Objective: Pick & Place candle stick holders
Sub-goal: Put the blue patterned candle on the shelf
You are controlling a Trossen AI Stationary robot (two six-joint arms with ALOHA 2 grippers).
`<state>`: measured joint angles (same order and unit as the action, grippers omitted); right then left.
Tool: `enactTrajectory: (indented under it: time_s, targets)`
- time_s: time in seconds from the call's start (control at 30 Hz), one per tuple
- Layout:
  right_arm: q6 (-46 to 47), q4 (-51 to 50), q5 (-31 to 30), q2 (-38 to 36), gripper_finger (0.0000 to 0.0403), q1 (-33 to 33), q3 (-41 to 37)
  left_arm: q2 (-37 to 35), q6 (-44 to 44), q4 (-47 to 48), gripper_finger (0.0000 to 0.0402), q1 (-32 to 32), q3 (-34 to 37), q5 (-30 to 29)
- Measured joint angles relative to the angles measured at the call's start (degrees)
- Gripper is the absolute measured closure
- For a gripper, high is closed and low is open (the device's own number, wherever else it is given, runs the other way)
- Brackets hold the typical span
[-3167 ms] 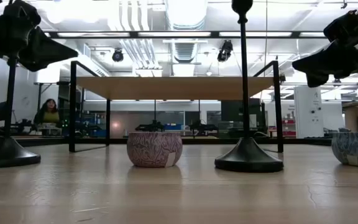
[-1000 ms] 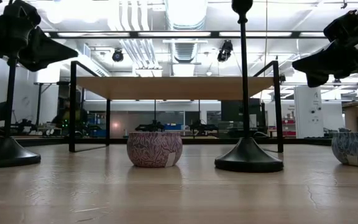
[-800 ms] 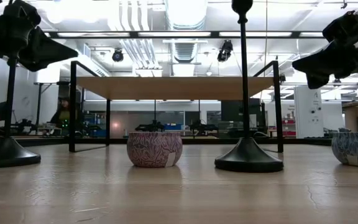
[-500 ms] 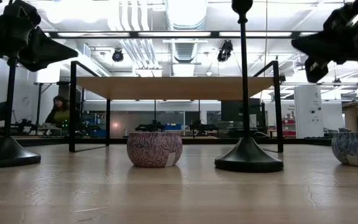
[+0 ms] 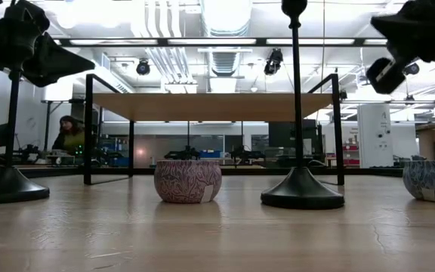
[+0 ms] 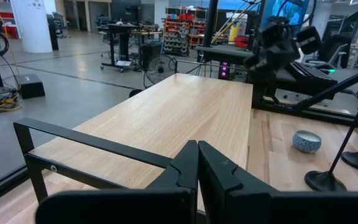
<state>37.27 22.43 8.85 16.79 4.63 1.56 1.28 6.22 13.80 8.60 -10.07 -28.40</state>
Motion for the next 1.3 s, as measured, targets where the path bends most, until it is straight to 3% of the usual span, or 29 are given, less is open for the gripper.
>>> enactTrajectory:
  time_s: [0.17, 0.23, 0.4, 0.6, 0.9, 1.13, 1.3]
  targets:
    - [1.48, -0.19, -3.02, 8.01, 0.0394, 4.05, 5.41, 0.00, 0.00, 0.13, 0.0394, -0.01, 0.01, 0.01]
    - [1.35, -4.87, -3.00, 11.19, 0.0394, 5.33, 9.45, 0.00, 0.00, 0.13, 0.0394, 0.00, 0.00, 0.02]
    - [3.99, -32.63, -4.40, 19.94, 0.0394, 7.86, 22.53, 0.00, 0.00, 0.10, 0.0394, -0.01, 0.00, 0.02]
    - [18.27, -58.61, -7.57, 33.09, 0.0394, 11.33, 35.61, 0.00, 0.00, 0.03, 0.0394, -0.02, 0.00, 0.02]
    - [24.91, -61.08, -6.69, 51.05, 0.0388, 16.22, 44.09, 0.00, 0.00, -0.04, 0.0394, 0.00, 0.02, 0.00]
    - [25.62, -63.87, -2.36, 60.88, 0.0327, 16.51, 47.32, 0.00, 0.01, 0.12, 0.0394, -0.01, 0.01, 0.01]
    - [24.39, -70.15, -3.21, 64.40, 0.0283, 16.51, 50.10, 0.00, 0.00, 0.22, 0.0394, -0.02, 0.01, 0.02]
